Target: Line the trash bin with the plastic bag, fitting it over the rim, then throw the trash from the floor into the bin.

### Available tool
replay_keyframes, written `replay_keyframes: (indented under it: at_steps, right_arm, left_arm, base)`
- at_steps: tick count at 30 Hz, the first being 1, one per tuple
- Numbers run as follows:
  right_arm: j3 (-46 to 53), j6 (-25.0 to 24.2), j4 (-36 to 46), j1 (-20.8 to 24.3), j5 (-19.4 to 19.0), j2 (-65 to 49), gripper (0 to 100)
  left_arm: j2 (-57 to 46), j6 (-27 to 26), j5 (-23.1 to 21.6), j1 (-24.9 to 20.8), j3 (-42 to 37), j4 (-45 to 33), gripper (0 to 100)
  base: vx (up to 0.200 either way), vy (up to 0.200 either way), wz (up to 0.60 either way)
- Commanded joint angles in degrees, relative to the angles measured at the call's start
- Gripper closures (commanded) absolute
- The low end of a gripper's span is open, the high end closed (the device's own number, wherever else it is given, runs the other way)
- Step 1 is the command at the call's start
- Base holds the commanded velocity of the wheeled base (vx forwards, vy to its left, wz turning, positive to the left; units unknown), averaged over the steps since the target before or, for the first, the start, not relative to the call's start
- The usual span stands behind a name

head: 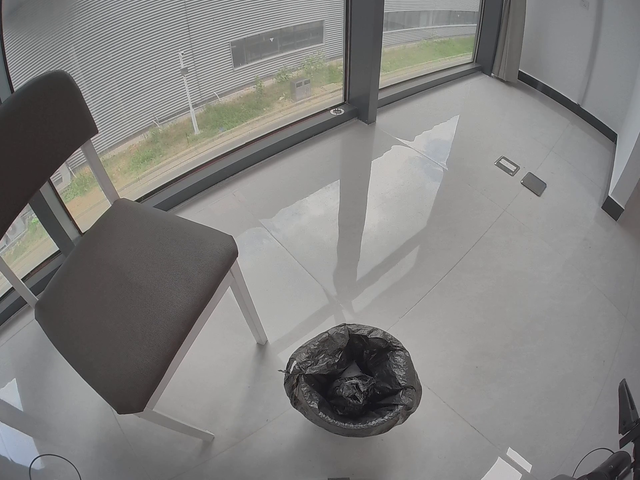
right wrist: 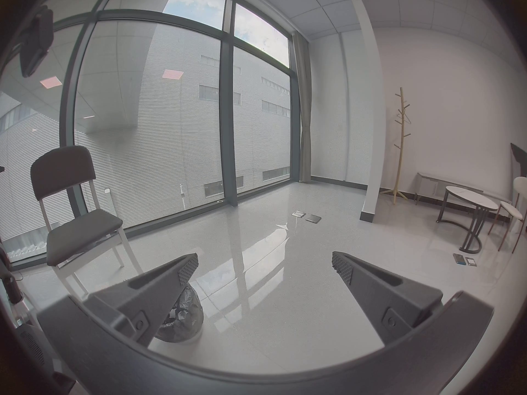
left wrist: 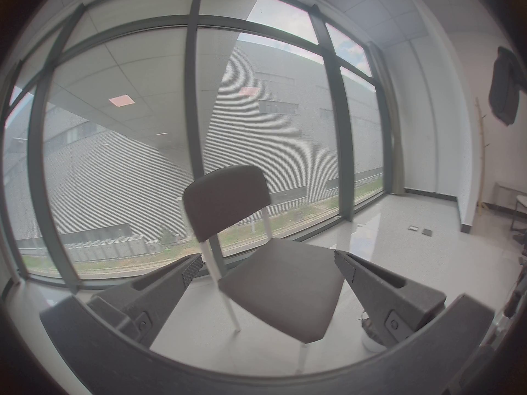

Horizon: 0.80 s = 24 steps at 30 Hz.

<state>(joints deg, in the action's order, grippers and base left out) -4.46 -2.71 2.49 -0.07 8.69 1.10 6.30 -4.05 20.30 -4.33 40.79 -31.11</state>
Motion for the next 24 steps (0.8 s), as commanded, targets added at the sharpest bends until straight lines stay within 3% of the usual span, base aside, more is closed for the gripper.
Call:
replay_keyframes:
  at_steps: [1, 5, 7, 11, 15, 17, 18, 20, 22, 24]
  right_arm:
    - [2.26, -0.81, -0.99, 0.07, -0.69, -1.10, 0]
    - [2.62, -4.24, -1.96, -0.01, 0.19, -1.10, 0]
    - [3.41, -3.36, -4.16, -0.01, 0.89, -1.10, 0]
    - [3.85, -0.46, -5.04, -0.01, -1.40, -1.10, 0]
    - [3.85, 0.07, -5.21, -0.01, -5.44, -1.10, 0]
    - [3.93, 0.25, -5.39, -0.01, -6.76, -1.10, 0]
    - [3.93, 0.25, -5.39, -0.01, -6.76, -1.10, 0]
    - [3.93, 0.25, -5.39, 0.07, -6.85, -1.10, 0]
    - [3.93, 0.16, -5.39, 0.07, -7.02, -1.10, 0]
    - [3.93, -0.02, -5.39, 0.07, -6.85, -1.10, 0]
  left_arm:
    - [-1.20, 0.09, 0.80, 0.02, -6.25, 1.05, 0]
    - [-1.12, -0.17, 0.53, 0.02, -14.69, 8.61, 0]
    - [-1.12, -0.35, 0.36, 0.02, -23.83, 18.37, 0]
    - [-1.12, -0.52, 0.18, 0.02, -40.17, 35.68, 0]
    - [-1.03, 0.18, -1.58, -0.07, -40.44, 33.92, 0]
    - [-1.03, -0.26, -7.99, -0.07, -40.61, 34.01, 0]
    - [-1.03, -0.26, -7.99, -0.07, -40.61, 34.01, 0]
    - [-1.12, 0.18, -18.72, -0.07, -40.53, 33.92, 0]
    - [-1.12, 0.71, -22.58, -0.07, -40.79, 32.96, 0]
    - [-1.12, 1.23, -22.49, -0.07, -40.70, 31.11, 0]
  base:
    - [0.000, 0.000, 0.00]
    - [0.000, 0.000, 0.00]
    - [0.000, 0.000, 0.00]
    - [0.000, 0.000, 0.00]
    - [0.000, 0.000, 0.00]
    - [0.000, 0.000, 0.00]
    - [0.000, 0.000, 0.00]
    - [0.000, 0.000, 0.00]
    - [0.000, 0.000, 0.00]
    - [0.000, 0.000, 0.00]
